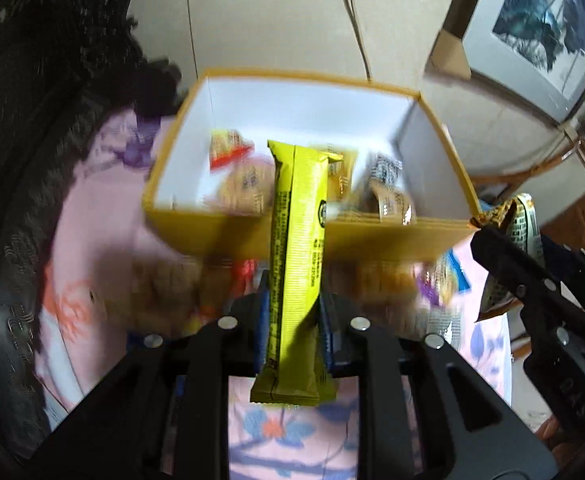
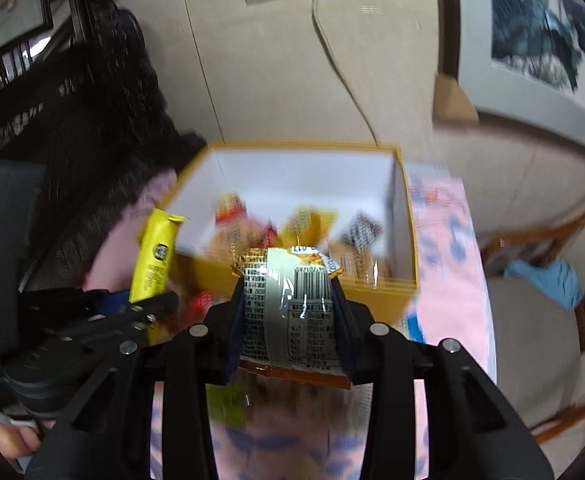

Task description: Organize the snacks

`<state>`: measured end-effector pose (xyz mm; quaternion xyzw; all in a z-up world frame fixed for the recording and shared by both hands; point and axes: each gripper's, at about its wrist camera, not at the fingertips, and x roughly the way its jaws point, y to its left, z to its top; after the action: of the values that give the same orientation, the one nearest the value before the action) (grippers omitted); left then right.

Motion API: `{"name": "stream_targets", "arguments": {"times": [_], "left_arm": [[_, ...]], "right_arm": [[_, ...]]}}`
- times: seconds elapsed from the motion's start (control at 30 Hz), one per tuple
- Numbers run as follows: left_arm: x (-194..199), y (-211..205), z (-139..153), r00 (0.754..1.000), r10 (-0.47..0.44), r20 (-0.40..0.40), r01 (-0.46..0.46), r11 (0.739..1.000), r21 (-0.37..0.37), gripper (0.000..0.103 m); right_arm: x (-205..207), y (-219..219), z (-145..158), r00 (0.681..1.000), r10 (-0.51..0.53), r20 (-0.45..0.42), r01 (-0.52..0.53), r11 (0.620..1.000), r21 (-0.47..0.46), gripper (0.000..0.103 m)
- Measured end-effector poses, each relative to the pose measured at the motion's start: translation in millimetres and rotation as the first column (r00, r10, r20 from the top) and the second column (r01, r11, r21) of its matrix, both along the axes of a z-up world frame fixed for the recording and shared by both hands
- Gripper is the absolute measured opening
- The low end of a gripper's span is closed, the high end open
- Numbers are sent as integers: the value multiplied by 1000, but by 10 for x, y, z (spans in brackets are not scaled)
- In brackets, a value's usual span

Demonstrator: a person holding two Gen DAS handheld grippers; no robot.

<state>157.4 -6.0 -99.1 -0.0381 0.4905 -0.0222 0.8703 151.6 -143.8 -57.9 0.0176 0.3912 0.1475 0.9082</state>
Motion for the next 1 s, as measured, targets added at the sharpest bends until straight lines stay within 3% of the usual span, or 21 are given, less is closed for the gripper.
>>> {"name": "stream_targets", "arguments": {"times": [0.17, 0.47, 0.5, 0.53, 0.57, 0.6, 0.67, 0.83, 0.93, 1.0], "left_arm": [[378, -26, 157, 1000, -5, 19, 5, 1000, 16, 21], [721, -2, 126, 1000, -13, 10, 13, 1000, 17, 22], [758, -2, 125, 1000, -13, 11, 12, 1000, 21, 34], [834, -1, 136, 1000, -13, 15, 12, 999, 30, 51], [902, 6, 149, 1000, -3, 18, 2, 999, 51, 92], [958, 6, 161, 1000, 16, 24, -18, 995, 99, 101], [1028, 34, 226, 998, 28, 63, -37, 989, 143, 101], [865, 261, 243, 993, 91, 69, -98, 989, 108, 101], [573, 458, 121, 990, 133, 39, -135, 990, 48, 101], [327, 613, -5, 985, 170, 14, -170, 985, 6, 101]], "right_arm": [[334, 1, 37, 1000, -11, -8, 11, 1000, 12, 39], [637, -50, 19, 999, -38, -13, 38, 999, 13, 40], [698, -58, 25, 999, -45, -15, 45, 999, 12, 40], [771, -62, 25, 999, -48, -24, 49, 999, 8, 48], [864, -85, 27, 997, -61, -37, 61, 998, 7, 63], [935, -126, 42, 996, -81, -40, 81, 997, 4, 71], [983, -195, 76, 996, -86, -40, 86, 996, 3, 74], [687, -343, 2, 999, -26, -42, 26, 1000, -3, 74], [344, -377, -344, 992, 79, -93, -83, 996, -38, 75], [117, -391, -695, 969, 178, -169, -191, 979, -66, 75]]}}
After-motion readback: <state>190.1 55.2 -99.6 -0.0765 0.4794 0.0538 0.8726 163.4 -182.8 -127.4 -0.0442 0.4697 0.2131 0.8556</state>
